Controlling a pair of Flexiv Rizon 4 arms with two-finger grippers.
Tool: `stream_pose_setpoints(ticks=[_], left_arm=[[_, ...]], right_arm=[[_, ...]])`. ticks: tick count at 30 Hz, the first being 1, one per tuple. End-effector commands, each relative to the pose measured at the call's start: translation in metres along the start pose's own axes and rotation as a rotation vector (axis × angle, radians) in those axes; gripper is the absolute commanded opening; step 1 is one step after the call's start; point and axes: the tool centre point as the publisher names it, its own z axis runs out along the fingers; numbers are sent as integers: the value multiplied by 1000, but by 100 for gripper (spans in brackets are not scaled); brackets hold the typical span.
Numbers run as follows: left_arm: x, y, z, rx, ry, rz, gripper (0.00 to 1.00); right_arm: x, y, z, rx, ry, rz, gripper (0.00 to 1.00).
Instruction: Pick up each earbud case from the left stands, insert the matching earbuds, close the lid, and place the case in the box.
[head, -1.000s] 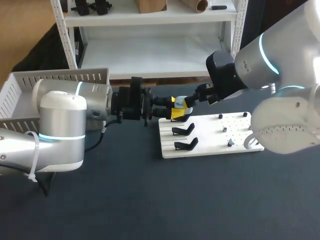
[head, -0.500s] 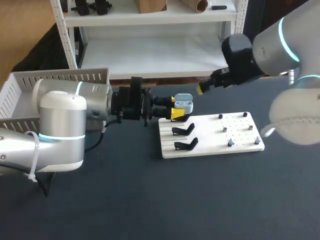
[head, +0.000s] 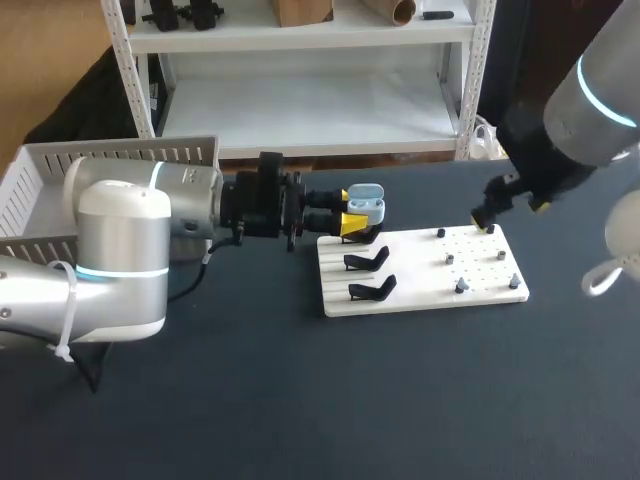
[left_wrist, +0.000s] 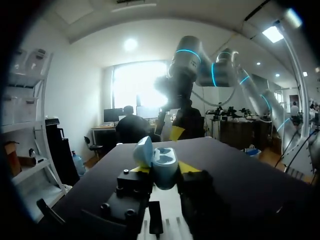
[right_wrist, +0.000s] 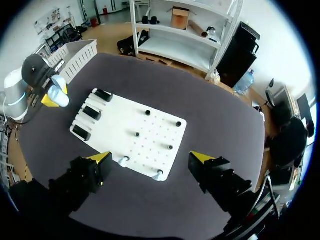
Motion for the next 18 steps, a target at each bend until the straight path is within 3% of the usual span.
stream_pose_setpoints(ticks=[1,4,6,9,12,18], left_arm=[[2,2,0,3,-4,2,0],[2,2,0,3,-4,2,0],[2,2,0,3,-4,2,0],[2,2,0,3,-4,2,0],[2,2,0,3,-4,2,0],[2,2,0,3,-4,2,0]], right_arm=[[15,-2,1,134,32,23,100],[26,-2,6,151,63,32,98],[33,0,9,156,76,33,86],[42,6,15,153,106,28,80],[48,10,19,143,119,27,60],[59,17,23,125,141,21,56]])
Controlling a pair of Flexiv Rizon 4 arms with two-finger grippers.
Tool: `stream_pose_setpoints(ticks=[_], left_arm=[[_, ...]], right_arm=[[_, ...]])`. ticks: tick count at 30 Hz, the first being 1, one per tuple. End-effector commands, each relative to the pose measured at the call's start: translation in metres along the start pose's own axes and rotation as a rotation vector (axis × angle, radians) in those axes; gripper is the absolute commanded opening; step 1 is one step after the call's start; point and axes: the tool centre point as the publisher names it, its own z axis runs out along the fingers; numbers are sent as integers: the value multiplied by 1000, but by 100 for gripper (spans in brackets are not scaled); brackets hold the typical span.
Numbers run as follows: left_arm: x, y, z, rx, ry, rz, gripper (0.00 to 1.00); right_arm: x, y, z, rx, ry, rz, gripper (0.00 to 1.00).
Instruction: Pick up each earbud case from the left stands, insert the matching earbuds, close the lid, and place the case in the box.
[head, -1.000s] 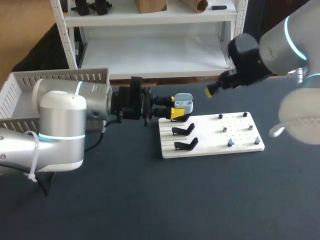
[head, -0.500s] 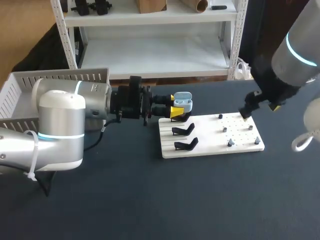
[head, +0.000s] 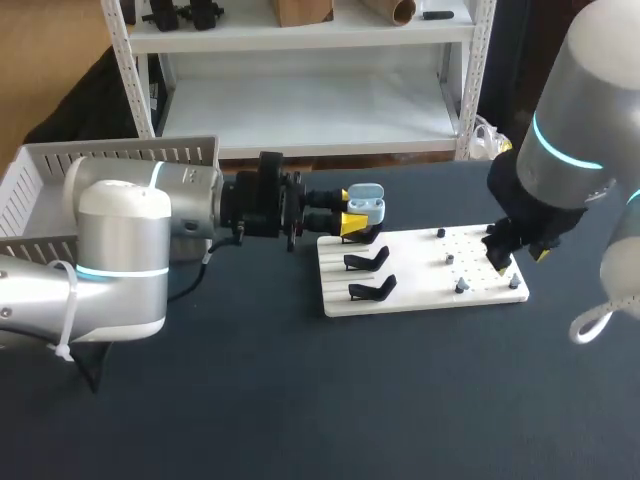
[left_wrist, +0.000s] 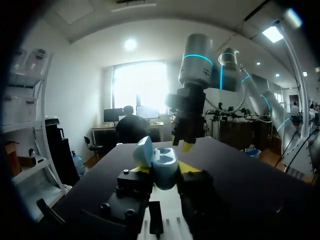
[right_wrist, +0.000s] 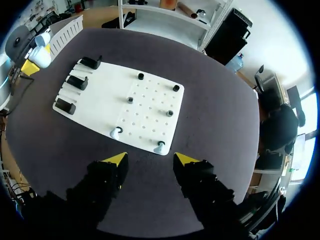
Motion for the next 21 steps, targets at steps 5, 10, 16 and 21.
stream_pose_setpoints(ticks=[5,10,16,21], left_arm=[[2,1,0,2,-4,2,0],[2,1,0,2,-4,2,0],[2,1,0,2,-4,2,0],[2,1,0,2,-4,2,0]], right_arm=[[10,1,12,12,24,-3,60],[11,-3,25,21,42,5,65],[11,-4,37,21,59,11,58],[10,-5,44,21,59,15,48]])
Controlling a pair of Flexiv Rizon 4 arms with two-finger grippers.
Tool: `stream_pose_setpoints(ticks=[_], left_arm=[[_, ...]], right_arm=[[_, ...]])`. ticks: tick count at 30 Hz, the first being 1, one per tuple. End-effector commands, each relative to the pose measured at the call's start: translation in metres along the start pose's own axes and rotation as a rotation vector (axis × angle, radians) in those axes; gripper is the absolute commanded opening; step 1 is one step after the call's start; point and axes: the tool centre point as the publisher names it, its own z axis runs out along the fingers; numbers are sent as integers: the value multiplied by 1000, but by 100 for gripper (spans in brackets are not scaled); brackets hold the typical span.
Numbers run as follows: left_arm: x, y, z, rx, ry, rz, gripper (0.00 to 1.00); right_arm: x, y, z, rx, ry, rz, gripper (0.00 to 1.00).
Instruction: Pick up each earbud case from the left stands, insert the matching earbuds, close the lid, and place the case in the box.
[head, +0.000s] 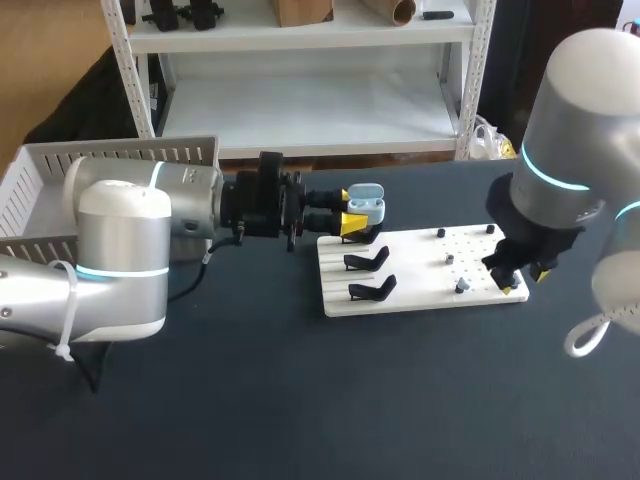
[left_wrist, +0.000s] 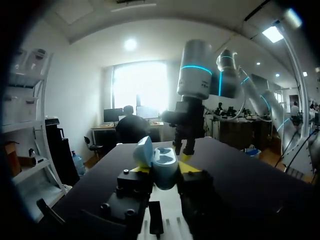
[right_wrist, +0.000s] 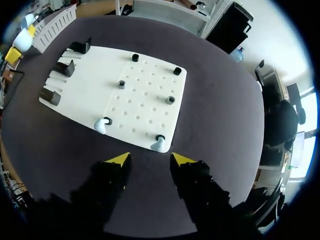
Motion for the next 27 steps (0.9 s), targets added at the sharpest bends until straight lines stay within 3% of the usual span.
stream_pose_setpoints(ticks=[1,27], left_arm=[[1,1,0,2,-4,2,0],[1,1,0,2,-4,2,0]], right_arm=[[-4,1,8,8,1,4,48],[-4,-13,25,82,-21,20,37]])
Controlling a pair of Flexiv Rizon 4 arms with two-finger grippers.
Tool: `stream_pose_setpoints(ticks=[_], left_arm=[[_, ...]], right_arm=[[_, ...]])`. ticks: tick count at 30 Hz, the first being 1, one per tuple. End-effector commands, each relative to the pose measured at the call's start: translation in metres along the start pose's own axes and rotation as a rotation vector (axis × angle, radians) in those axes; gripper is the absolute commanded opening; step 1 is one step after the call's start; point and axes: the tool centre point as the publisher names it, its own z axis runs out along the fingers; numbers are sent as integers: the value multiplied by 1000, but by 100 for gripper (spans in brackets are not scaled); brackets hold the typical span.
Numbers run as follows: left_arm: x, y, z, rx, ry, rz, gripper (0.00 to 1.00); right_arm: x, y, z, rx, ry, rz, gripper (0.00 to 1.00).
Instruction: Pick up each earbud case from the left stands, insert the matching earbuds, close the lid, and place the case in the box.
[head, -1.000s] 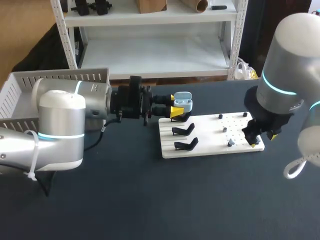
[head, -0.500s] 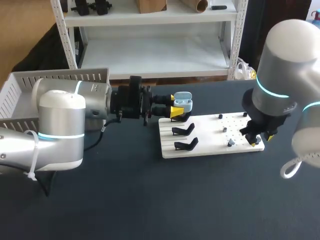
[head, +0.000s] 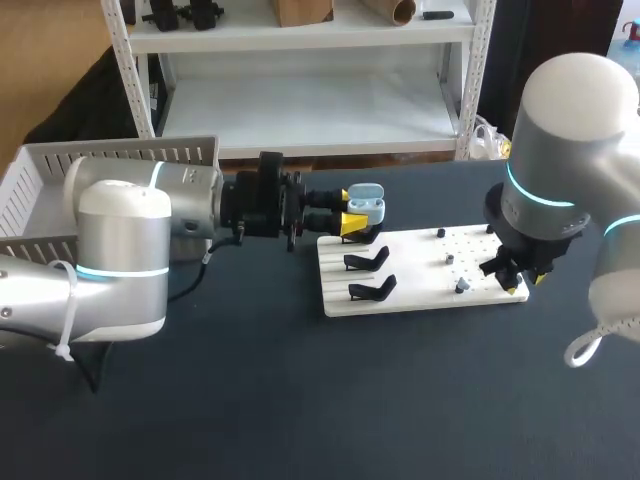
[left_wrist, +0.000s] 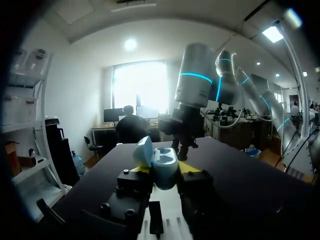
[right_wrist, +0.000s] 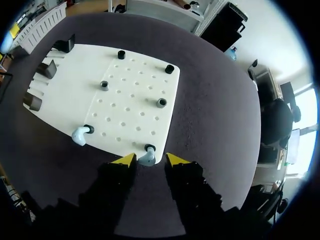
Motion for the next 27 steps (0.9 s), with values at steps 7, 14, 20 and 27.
stream_pose_setpoints(ticks=[7,14,20,27], left_arm=[[1,1,0,2,-4,2,0],[1,1,0,2,-4,2,0],[1,1,0,2,-4,2,0],[1,1,0,2,-4,2,0]], right_arm=[[2,0,2,7,-15,8,35],[1,0,2,9,-20,9,28],[1,0,3,9,-14,10,20],[0,-1,1,11,-14,10,0]])
